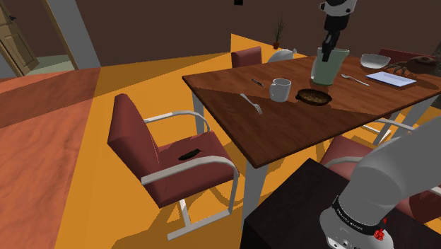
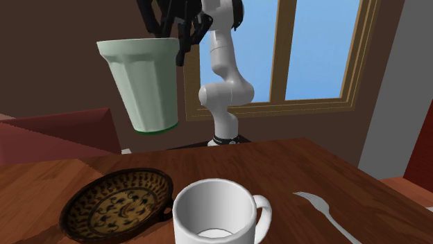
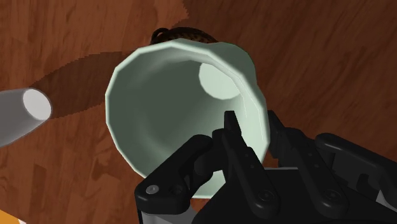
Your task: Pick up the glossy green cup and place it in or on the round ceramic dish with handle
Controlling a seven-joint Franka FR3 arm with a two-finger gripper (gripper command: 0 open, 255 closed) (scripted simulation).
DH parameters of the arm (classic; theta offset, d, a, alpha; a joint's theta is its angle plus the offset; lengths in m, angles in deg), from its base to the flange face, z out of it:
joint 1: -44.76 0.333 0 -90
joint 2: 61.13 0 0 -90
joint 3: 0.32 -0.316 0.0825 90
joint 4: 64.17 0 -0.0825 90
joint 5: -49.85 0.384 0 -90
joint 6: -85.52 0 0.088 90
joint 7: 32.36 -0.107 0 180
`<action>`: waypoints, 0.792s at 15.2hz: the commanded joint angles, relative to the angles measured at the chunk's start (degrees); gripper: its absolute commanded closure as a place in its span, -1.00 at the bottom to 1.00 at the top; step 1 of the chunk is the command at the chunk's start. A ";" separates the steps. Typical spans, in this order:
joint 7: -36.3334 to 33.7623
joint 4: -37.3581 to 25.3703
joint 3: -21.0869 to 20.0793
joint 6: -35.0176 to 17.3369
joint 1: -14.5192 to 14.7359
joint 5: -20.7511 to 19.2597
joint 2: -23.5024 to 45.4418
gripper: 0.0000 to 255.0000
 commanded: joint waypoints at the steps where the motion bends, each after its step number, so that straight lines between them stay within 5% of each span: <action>1: 2.59 -5.14 2.01 0.21 0.14 1.34 4.47 1.00; 5: 7.64 -15.73 5.65 1.41 -0.15 5.32 13.64 1.00; 12: 6.31 -8.79 5.50 -4.00 -0.34 4.43 12.11 1.00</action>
